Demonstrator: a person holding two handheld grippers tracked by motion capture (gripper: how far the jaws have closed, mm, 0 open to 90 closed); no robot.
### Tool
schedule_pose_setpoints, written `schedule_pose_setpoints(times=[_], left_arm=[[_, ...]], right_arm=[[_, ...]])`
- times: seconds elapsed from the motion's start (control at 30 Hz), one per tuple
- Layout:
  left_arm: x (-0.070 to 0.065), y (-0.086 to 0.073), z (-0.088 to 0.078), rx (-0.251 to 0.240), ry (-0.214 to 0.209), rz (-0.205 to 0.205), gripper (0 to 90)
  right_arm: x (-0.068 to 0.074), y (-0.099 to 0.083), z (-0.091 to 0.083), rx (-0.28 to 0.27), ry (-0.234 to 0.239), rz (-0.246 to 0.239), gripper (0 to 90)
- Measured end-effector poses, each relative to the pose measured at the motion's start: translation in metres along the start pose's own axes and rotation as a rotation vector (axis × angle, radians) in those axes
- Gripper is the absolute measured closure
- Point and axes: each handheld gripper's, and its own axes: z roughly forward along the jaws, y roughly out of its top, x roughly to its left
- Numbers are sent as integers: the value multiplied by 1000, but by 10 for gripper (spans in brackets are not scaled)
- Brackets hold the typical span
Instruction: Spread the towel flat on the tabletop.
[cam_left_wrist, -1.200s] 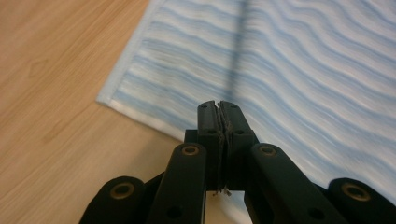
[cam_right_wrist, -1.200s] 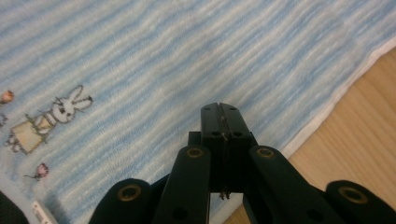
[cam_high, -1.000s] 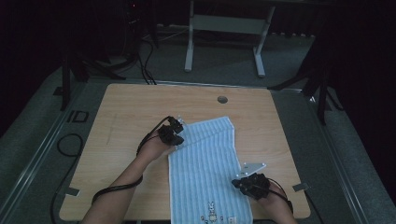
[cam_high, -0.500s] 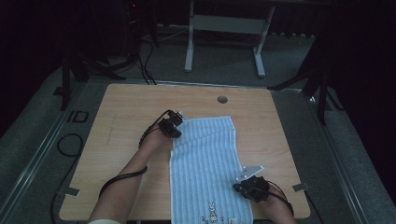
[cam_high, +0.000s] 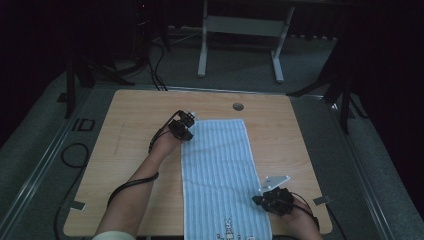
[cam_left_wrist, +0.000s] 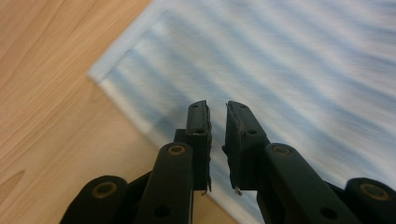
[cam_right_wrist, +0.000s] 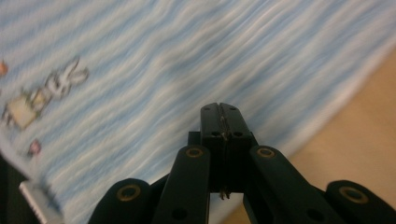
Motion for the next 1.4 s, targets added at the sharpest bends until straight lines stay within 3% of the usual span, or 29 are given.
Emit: schedule_pose_setpoints(times=[0.1,0.2,0.33,0.5,0.53,0.63,0.67,0.8,1.2,1.4], left_arm=[[-16,-10,-19,-50,-53,27,775],[-27,-23,-27,-53,-106,33,775],[-39,-42,-23,-14,-135,53,774],[-39,-52,-7,17,-148,38,774],[-39,-53,-5,3,-148,35,774],[-36,-49,-2,-4,-137,27,774],[-35,-47,-1,-5,-131,33,774],[-31,-37,5,-10,-117,28,773],[-15,-8,23,-32,-100,-29,772],[-11,5,30,-26,-71,-36,768]], right_arm=[[-13,12,-8,-19,-51,2,895],[-33,32,-8,-48,-98,12,895],[-57,54,8,-53,-119,51,895],[-74,67,38,-15,-134,87,895],[-77,68,44,-6,-140,101,895],[-84,67,58,30,-155,121,895],[-87,66,61,17,-153,128,893],[-93,66,60,27,-174,135,892],[-135,71,63,28,-156,231,893],[-147,74,64,27,-157,256,893]])
